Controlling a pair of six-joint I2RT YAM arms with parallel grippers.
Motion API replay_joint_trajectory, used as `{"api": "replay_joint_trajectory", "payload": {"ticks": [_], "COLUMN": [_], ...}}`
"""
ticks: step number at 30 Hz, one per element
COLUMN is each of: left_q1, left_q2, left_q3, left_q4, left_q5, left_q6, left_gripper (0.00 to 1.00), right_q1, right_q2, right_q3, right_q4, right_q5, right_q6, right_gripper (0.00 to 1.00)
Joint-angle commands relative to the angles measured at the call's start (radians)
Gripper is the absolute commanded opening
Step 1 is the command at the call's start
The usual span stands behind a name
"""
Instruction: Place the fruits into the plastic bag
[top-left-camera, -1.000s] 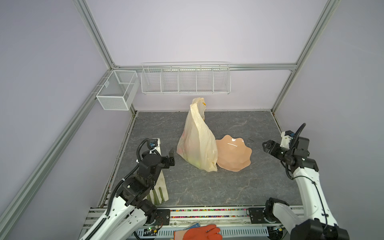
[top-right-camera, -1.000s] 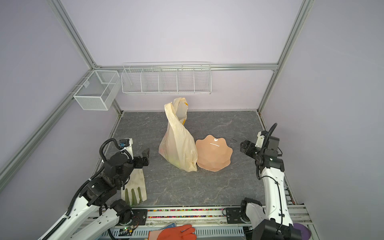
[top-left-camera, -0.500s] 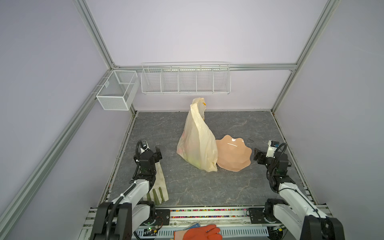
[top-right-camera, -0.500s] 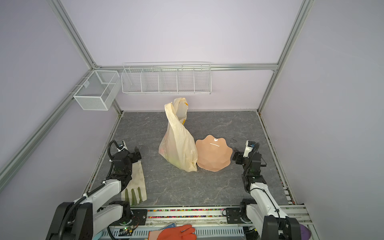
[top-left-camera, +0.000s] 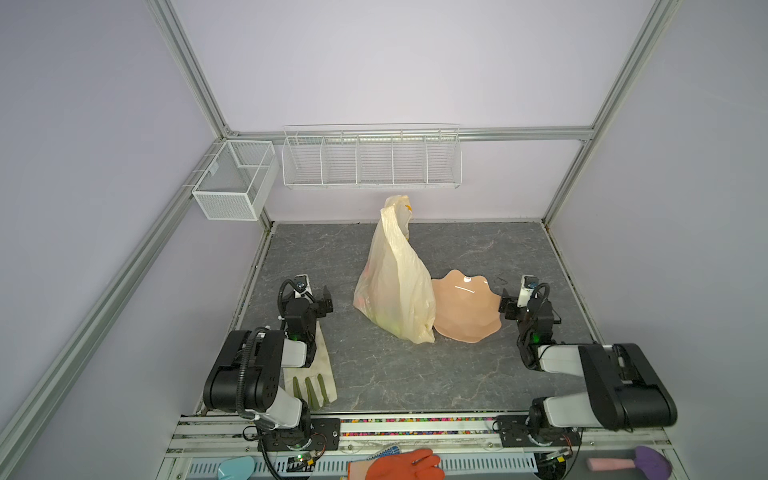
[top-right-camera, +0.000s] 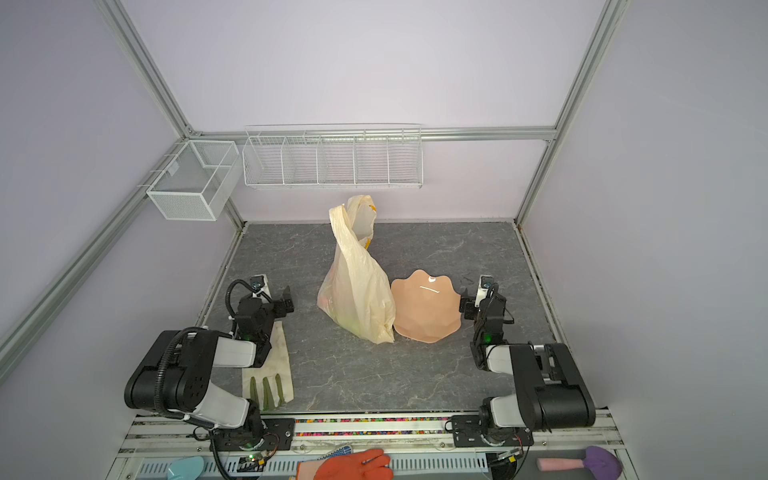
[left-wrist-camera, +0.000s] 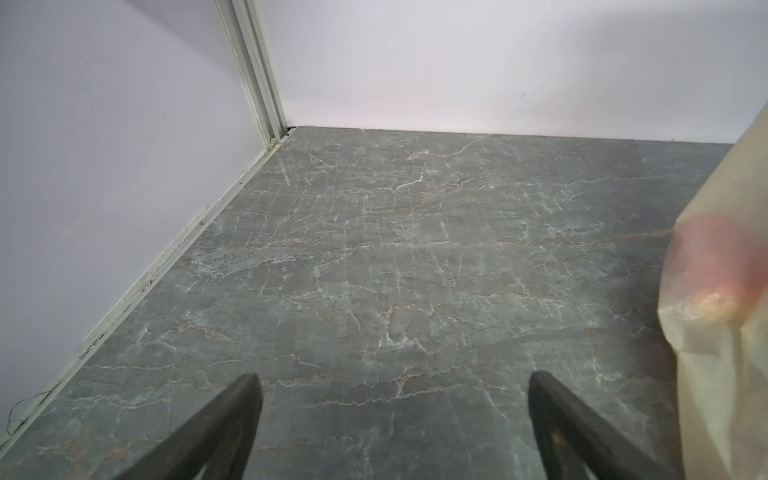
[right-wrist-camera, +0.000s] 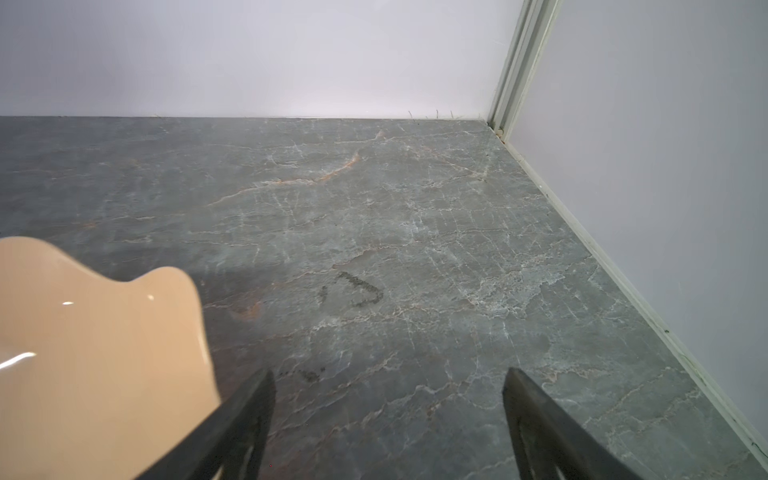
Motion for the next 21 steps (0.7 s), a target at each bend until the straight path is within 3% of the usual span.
{"api": "replay_joint_trajectory", "payload": {"ticks": [1, 3, 21], "left_q1": [0.016, 0.025, 0.032], "left_q2": [-0.002, -0.006, -0.002], "left_q3": [0.063, 0.083, 0.09], "left_q4": [-0.03, -0.082, -0.084], "left_q5": [0.04, 0.048, 0.037], "left_q6": [0.018, 0.006, -0.006], "left_gripper": [0.99, 0.99, 0.99], "right_q1": [-0.044, -0.044, -0.026], "right_q2": [0.054, 0.013, 0.037], "right_q3": [0.033, 0.085, 0.104], "right_q4": [0.089, -0.067, -0.067], "right_q5": [0.045, 0.037, 0.063], "right_q6": [0.014, 0.027, 0.008], "right_gripper": [0.89, 0.89, 0.89]}}
